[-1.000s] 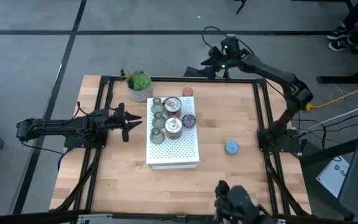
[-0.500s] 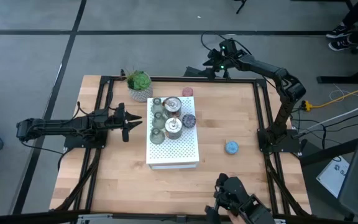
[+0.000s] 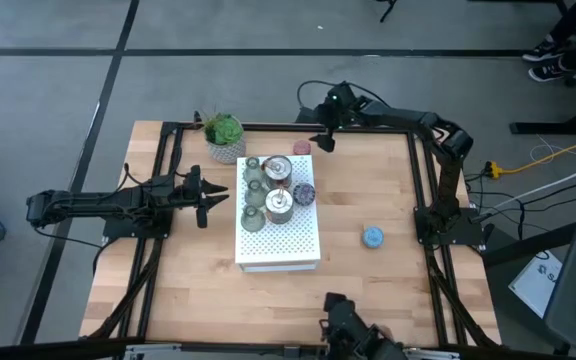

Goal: Pick & Place candle stick holders
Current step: Align the red patterned scented candle with the black patterned scented candle on the shelf

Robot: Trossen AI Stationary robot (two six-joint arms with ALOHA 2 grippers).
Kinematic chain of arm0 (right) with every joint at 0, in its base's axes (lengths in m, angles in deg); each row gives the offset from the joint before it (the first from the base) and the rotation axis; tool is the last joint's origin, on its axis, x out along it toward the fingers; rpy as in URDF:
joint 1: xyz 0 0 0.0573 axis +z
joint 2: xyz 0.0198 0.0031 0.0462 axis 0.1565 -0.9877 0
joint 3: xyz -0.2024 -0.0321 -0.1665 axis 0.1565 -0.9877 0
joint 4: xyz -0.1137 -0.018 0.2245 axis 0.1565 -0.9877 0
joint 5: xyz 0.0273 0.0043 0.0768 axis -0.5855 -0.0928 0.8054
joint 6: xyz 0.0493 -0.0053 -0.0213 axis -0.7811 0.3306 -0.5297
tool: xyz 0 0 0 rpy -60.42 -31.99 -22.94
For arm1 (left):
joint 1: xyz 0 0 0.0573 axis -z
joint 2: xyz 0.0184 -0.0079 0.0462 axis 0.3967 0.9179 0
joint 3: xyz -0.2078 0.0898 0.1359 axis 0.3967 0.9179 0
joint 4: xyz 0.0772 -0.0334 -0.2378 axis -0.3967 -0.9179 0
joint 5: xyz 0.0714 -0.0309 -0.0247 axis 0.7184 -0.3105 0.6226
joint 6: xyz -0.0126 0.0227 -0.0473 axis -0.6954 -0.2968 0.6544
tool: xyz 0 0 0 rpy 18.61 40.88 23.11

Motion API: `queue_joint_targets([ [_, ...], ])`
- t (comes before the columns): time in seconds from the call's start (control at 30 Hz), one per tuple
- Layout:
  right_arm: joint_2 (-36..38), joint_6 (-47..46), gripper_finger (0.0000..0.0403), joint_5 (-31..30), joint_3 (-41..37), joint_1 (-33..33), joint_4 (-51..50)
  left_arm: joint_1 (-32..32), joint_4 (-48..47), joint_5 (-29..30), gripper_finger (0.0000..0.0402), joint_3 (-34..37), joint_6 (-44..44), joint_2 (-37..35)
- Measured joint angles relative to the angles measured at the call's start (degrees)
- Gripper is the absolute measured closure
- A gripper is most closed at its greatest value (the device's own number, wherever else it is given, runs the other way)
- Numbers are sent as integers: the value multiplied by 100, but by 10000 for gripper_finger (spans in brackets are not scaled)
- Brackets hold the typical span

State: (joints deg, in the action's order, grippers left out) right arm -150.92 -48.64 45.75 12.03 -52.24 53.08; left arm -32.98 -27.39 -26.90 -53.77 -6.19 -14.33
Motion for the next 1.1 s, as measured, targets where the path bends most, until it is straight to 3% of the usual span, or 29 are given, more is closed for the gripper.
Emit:
queue_joint_targets([
  [0.1, 1, 229, 24, 23, 0, 34, 137, 0, 0, 0, 294, 0, 0, -2],
  [0.47, 5, 1216, 28, 1008, -39, 33, -43, 0, 0, 0, 294, -2, 0, 0],
  [0.9, 8, 1441, 28, 836, -302, 98, 199, 1, -1, 0, 294, 0, 0, -2],
  [1.1, -153, 1354, 28, 256, -304, 346, 350, 2, -1, 0, 294, -1, 0, -2],
])
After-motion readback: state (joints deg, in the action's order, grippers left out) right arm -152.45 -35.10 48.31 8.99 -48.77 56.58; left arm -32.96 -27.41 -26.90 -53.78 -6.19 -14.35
